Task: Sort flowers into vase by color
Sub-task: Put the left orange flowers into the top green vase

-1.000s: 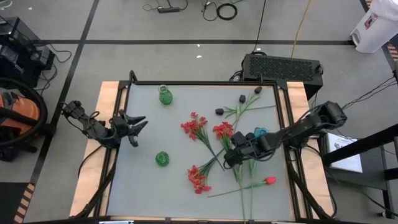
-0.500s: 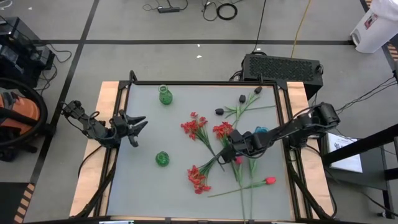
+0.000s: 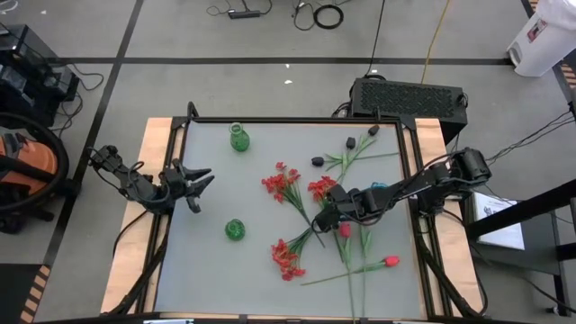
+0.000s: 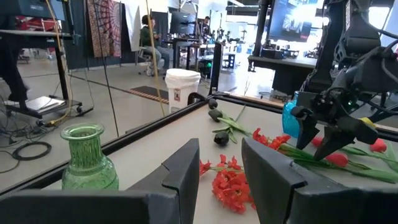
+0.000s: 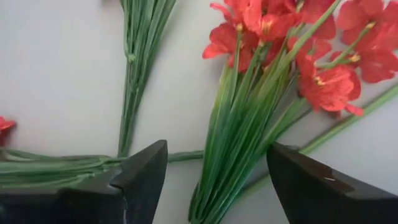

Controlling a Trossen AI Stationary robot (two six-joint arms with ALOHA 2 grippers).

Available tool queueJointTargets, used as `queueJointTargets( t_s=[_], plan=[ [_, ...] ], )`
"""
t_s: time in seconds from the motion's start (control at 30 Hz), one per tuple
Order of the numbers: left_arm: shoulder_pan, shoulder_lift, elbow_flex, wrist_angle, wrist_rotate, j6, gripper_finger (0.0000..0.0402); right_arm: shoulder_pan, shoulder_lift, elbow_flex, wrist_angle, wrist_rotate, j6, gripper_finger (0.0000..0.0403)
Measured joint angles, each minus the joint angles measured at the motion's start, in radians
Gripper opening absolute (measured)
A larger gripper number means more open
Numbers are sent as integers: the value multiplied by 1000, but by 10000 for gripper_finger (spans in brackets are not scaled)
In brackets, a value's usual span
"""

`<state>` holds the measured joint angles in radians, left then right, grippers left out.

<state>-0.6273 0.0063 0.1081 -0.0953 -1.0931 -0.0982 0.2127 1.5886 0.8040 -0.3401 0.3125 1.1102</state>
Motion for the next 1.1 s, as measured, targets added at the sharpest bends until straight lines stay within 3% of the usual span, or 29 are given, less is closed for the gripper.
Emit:
queueJointTargets(
  t_s=[0.37,1.1],
  plan=[
    [0,0,0,-1,0,0,128,-5,91,3,9,9,3,247],
    [0,0,0,-4,0,-1,128,-6,67,0,37,-3,-38,73]
  ],
)
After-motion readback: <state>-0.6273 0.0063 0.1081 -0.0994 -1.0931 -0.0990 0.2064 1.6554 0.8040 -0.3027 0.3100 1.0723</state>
